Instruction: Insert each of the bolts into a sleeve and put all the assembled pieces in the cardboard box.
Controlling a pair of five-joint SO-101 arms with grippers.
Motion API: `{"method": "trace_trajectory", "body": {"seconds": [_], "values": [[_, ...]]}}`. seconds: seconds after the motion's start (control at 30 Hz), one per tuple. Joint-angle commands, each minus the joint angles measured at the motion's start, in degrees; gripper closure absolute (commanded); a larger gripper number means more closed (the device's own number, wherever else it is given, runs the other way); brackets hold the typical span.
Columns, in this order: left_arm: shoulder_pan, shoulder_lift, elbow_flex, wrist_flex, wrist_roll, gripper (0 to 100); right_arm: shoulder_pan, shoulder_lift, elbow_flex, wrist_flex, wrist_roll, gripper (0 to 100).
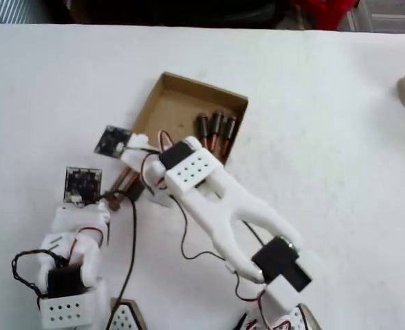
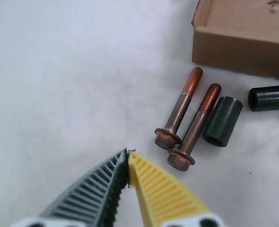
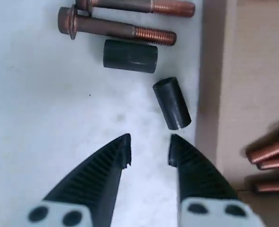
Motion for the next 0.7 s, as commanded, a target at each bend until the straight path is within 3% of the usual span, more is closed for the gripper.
{"method": "trace_trajectory", "body": {"seconds": [0.0,0.43,0.67], "values": [[0.5,-0.4,-0.1,0.2,-0.6,98,-0.5,1.1,-0.3,-2.5,5.4,81.2],[0.5,-0.4,-0.1,0.2,-0.6,98,-0.2,5.8,-0.4,-8.6,13.3,81.3],[0.5,-0.4,-0.1,0.2,-0.6,98,0.8,11.0,-4.7,-9.1,15.5,86.5]]}}
